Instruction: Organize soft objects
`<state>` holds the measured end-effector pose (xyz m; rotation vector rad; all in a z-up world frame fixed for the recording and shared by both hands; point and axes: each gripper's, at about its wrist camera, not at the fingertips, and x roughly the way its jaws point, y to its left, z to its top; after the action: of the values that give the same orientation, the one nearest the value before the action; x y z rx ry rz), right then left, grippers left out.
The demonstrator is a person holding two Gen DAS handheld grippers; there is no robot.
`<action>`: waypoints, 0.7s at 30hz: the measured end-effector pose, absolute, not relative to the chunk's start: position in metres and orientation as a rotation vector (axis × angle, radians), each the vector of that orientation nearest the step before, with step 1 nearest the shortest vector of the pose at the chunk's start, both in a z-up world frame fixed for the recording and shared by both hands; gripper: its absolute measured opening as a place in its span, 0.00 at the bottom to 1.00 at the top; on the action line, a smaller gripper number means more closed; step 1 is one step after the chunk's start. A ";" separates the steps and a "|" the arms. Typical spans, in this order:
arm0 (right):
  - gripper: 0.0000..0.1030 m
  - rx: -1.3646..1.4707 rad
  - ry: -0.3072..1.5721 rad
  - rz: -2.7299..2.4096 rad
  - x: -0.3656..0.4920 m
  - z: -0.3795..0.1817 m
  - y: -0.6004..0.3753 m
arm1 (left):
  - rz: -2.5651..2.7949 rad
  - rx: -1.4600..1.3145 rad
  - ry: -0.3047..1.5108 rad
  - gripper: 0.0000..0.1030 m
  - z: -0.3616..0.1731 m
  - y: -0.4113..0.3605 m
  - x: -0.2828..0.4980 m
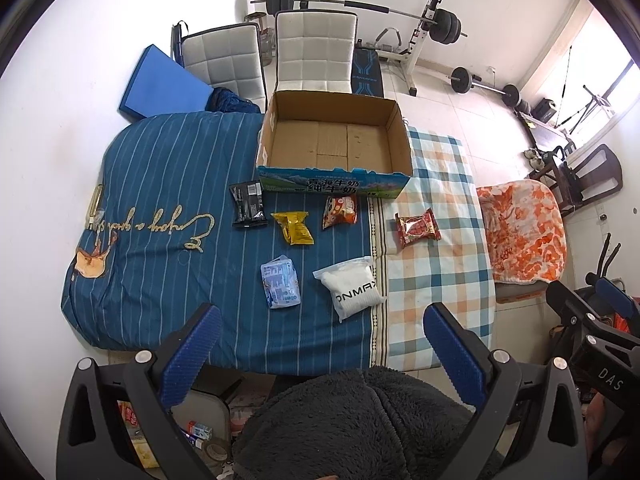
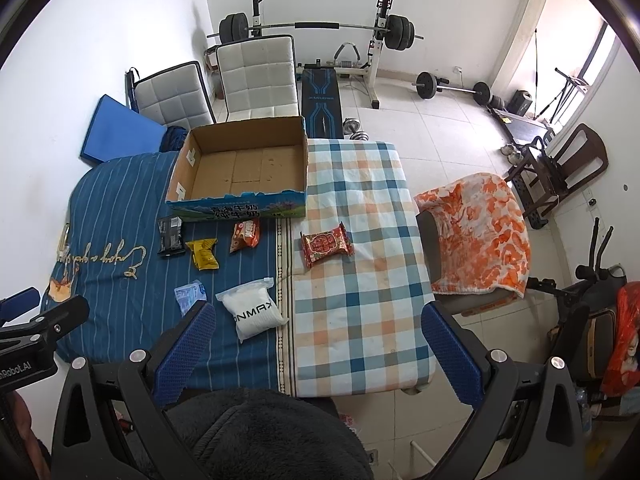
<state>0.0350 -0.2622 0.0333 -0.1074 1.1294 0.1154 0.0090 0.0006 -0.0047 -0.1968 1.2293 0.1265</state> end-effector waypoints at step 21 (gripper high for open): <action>1.00 -0.129 1.110 0.143 0.032 0.046 -0.248 | 0.132 -0.205 1.220 1.00 0.000 0.002 0.003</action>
<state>0.0324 -0.2478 0.0457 -0.1289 1.1097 0.1433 0.0029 0.0022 0.0002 -0.2047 1.2202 0.1320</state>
